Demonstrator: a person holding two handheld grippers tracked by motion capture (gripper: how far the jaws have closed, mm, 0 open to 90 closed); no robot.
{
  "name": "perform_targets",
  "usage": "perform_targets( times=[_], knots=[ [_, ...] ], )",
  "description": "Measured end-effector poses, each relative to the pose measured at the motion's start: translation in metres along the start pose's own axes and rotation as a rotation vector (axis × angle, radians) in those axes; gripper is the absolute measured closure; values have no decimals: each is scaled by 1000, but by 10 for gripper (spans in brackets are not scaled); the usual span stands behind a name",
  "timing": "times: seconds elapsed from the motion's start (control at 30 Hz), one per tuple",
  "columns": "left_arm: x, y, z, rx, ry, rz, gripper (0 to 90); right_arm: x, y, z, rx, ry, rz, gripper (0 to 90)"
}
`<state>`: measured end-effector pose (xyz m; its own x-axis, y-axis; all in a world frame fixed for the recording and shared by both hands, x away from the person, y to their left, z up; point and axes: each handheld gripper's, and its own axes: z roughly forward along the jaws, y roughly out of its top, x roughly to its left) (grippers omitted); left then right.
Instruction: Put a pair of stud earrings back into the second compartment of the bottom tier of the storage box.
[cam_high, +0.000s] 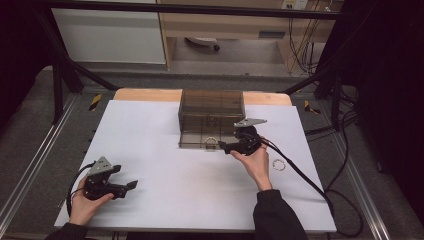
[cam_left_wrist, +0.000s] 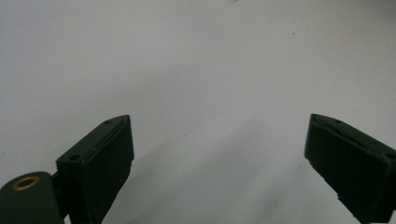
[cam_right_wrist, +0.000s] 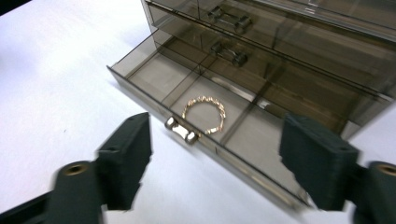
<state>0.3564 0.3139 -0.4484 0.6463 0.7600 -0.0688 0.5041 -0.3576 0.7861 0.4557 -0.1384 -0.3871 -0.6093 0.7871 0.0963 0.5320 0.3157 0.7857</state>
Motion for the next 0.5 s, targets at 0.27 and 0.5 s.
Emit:
perform_targets(
  times=[0.27,0.5],
  knots=[
    [0,0,0,2,1,0,80,-9,-21,-27,-7,-27,-9,76],
    [0,0,0,5,4,-1,79,-21,-38,-41,19,-34,5,34]
  ],
)
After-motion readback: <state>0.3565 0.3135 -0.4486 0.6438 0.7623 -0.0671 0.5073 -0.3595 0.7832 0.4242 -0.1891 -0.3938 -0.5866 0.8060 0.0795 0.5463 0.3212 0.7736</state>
